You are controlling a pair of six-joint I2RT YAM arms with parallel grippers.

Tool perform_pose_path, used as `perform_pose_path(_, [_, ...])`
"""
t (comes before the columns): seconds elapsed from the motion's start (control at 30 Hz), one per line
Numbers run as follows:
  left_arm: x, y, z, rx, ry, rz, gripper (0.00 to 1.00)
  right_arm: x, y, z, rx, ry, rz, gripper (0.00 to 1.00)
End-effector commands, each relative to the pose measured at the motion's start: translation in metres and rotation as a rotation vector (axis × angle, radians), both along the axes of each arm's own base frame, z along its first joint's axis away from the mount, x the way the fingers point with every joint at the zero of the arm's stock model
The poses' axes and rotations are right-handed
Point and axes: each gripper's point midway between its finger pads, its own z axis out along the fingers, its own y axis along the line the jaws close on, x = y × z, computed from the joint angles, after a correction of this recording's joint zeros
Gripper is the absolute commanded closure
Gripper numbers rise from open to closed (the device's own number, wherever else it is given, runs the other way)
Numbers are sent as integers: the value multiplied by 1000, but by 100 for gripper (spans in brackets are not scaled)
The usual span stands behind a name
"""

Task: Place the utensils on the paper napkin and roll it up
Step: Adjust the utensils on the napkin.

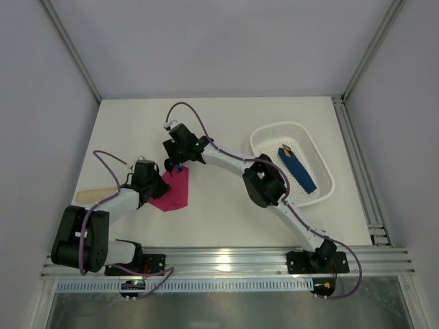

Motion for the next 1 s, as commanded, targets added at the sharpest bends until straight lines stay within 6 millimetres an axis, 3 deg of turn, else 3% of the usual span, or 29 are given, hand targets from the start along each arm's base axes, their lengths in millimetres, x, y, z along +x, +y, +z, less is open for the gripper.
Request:
perform_pose_path(0.0, [-23, 8, -21, 44, 87, -12, 100, 2, -2, -7, -33, -7, -4, 39])
perform_pose_path(0.53, [-23, 9, -22, 45, 87, -13, 100, 0, 0, 0, 28, 13, 4, 42])
perform_pose_path(0.63, [-24, 9, -22, 45, 92, -13, 100, 2, -2, 7, 49, 7, 0, 41])
perform_pose_path(0.97, [-25, 9, -21, 44, 90, -12, 100, 3, -4, 57, 136, -75, 9, 30])
